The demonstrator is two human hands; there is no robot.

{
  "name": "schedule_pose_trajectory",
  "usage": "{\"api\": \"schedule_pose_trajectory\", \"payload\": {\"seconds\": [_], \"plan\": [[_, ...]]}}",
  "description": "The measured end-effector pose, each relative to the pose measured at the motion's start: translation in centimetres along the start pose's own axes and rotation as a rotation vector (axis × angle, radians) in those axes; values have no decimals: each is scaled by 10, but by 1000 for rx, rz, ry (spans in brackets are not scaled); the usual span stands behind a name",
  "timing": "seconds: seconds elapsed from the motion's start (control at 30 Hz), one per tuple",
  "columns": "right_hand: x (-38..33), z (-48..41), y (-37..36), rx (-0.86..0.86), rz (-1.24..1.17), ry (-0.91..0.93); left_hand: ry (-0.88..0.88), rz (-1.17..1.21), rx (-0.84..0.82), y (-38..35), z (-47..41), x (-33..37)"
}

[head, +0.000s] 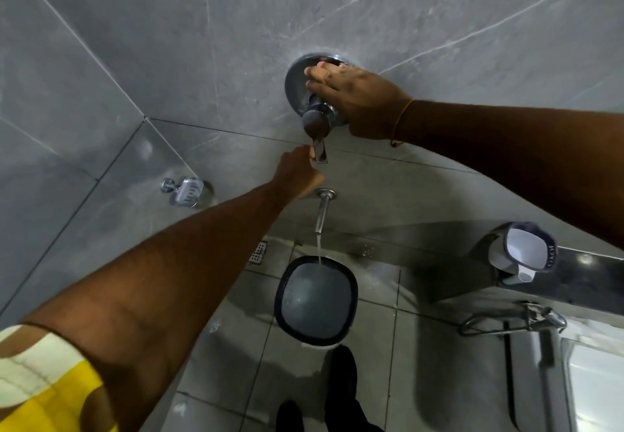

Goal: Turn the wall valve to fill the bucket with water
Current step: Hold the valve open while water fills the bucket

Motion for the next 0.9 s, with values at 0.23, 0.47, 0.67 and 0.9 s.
{"api": "schedule_pose_trajectory", "payload": {"seconds": [0.23, 0.47, 0.67, 0.9], "plan": [[-1, 0, 1, -21, -21, -18, 24, 38, 5, -1, 1, 0], [0, 1, 0, -27, -59, -44, 3, 14, 17, 1, 4, 3], [-1, 3, 2, -19, -79, -35, 84, 78, 23, 2, 4, 2], [0, 2, 2, -36, -89, -48, 115, 119, 31, 0, 5, 2]]}}
Point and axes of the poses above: each hand's wrist, its own z-axis away from the middle knuckle, its own y-axis out of the back of the hand, x = y × z, the point moved 3 cm from there along -z, towards the middle knuckle, and after that the axes turned 4 degrees about x, right-handed, at the moved point
